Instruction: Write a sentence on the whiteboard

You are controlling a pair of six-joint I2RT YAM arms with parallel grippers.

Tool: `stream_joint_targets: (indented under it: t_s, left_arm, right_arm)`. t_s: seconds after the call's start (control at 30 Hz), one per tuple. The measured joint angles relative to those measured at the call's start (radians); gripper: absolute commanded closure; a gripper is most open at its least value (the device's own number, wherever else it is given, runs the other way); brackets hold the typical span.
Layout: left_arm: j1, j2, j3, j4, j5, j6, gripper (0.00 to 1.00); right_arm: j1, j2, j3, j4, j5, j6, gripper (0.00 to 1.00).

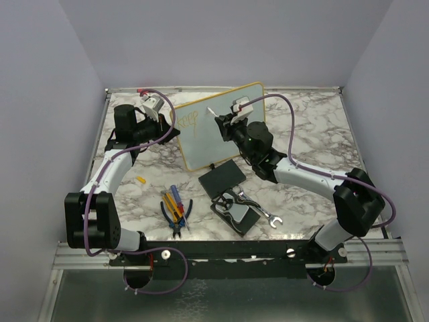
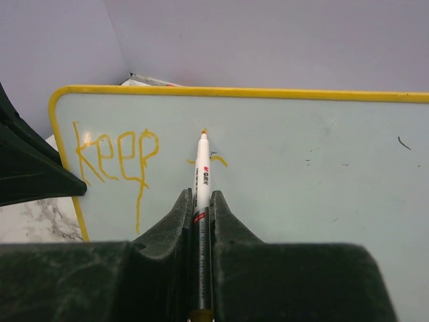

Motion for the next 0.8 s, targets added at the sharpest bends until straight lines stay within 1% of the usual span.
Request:
stream_joint_targets:
  t_s: [0.3,0.8]
  left_arm:
    - [0.000,0.000,0.000,0.000,0.000,0.000,1.00]
    - [0.000,0.000,0.000,0.000,-0.001,0.000,1.00]
  right_arm:
    - [0.001,0.003,-0.005,0.000,0.021,0.010,0.99]
    - [0.024,0.003,-0.089,-0.004,0.037,0.084,0.99]
